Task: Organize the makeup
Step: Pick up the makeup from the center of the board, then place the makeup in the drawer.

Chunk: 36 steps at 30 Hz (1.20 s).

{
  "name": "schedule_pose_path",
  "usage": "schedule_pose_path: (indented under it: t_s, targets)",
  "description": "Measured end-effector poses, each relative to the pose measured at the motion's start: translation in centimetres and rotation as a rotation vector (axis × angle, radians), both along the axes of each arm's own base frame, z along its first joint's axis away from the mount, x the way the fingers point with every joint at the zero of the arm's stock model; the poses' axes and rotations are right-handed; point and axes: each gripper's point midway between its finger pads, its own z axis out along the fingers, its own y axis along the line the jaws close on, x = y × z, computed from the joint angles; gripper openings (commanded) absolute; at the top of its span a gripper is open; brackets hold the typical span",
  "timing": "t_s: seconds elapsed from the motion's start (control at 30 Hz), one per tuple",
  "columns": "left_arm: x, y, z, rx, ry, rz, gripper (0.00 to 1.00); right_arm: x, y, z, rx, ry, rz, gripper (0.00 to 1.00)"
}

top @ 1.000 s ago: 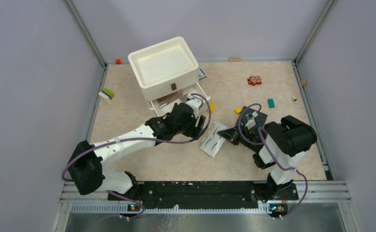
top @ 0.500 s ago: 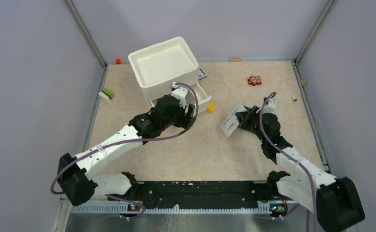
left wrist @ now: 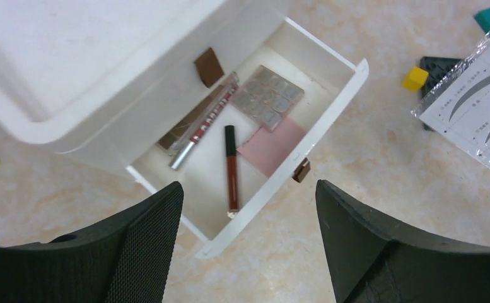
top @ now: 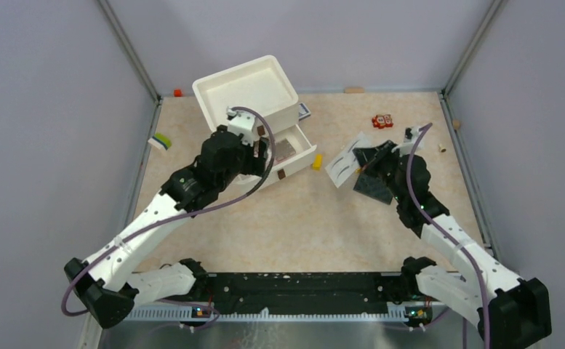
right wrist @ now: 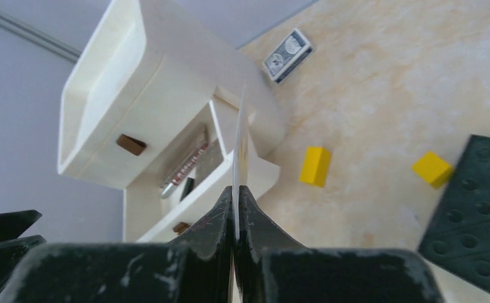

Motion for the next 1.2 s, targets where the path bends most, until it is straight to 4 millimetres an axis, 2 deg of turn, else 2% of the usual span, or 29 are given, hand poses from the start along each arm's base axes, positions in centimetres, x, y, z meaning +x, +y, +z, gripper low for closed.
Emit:
schedule_pose_path:
  t_s: [0.13, 0.2, 0.37, 0.67, 0.77, 0.97, 1.2]
  targets:
    - [-0.6, 2.9, 2.7, 0.000, -0.096, 0.075, 0.83, 0.5, 3.0, 1.2, 0.121, -0.003, 0.039, 0.00]
    - [-1.1, 4.3, 3.1, 0.007, -0.127, 0.114, 0.83, 0.6, 4.6, 2.3, 0.174, -0.020, 0.064, 0.00]
    - [-1.5, 7.0, 2.5, 0.051, -0.152, 0.207, 0.83, 1.2, 8.3, 4.9, 0.295, -0.060, 0.098, 0.00]
    - [-2.4, 10.9, 0.5, 0.122, -0.186, 0.348, 0.85, 2.8, 13.6, 5.8, 0.399, -0.015, 0.044, 0.00]
    - [-2.6, 11.6, 0.8, 0.119, -0.203, 0.381, 0.85, 3.4, 14.9, 5.3, 0.432, 0.021, 0.013, 0.00]
    - [-2.9, 12.3, 1.7, 0.082, -0.243, 0.408, 0.86, 4.6, 16.7, 2.0, 0.441, 0.127, -0.043, 0.00]
    - [-2.9, 12.3, 1.8, 0.077, -0.247, 0.410, 0.87, 6.2, 19.1, -1.3, 0.431, 0.215, -0.058, 0.00]
